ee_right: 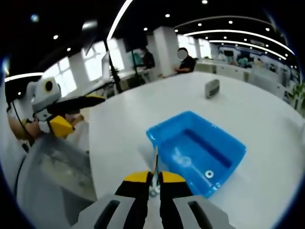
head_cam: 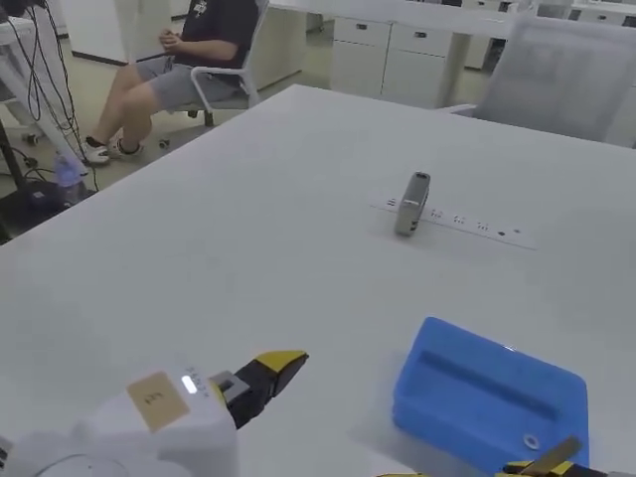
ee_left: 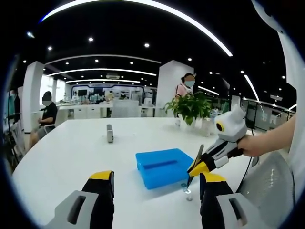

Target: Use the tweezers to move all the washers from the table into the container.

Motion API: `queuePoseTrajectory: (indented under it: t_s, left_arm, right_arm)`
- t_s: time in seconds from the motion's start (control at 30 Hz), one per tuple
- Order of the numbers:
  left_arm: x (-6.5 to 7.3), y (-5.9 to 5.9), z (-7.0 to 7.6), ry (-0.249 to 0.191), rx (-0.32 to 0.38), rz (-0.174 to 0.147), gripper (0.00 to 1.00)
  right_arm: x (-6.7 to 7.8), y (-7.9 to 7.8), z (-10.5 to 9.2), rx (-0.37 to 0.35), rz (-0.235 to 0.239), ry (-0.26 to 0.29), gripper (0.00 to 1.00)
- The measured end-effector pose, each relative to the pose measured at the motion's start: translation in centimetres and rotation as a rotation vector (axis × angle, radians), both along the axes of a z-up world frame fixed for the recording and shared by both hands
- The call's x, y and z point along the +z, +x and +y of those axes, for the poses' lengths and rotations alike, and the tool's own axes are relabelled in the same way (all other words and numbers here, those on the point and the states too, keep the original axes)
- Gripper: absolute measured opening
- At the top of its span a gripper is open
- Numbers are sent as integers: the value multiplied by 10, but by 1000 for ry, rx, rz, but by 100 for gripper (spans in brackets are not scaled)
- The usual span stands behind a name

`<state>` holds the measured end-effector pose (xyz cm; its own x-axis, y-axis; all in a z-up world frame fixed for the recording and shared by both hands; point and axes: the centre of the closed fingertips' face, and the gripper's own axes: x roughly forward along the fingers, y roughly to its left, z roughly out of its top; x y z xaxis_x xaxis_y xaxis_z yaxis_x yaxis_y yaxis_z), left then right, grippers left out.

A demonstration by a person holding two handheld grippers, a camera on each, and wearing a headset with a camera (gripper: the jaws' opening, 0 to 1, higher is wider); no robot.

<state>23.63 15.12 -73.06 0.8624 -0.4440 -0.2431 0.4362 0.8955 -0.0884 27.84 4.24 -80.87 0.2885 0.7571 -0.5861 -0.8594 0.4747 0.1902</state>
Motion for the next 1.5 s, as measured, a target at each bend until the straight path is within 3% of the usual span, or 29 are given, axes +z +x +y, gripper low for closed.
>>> queuePoseTrajectory:
  t_s: [0.4, 0.7, 1.5]
  left_arm:
    - [-3, -1, -2, 9, -13, 12, 72]
    - [-4, -1, -2, 20, -13, 19, 70]
    - [-5, -2, -1, 30, -14, 20, 67]
  right_arm:
    - [-13, -3, -2, 43, -8, -60, 4]
    - [-10, -6, -1, 63, -39, -68, 3]
    - [60, 10, 0, 49, -151, 4, 3]
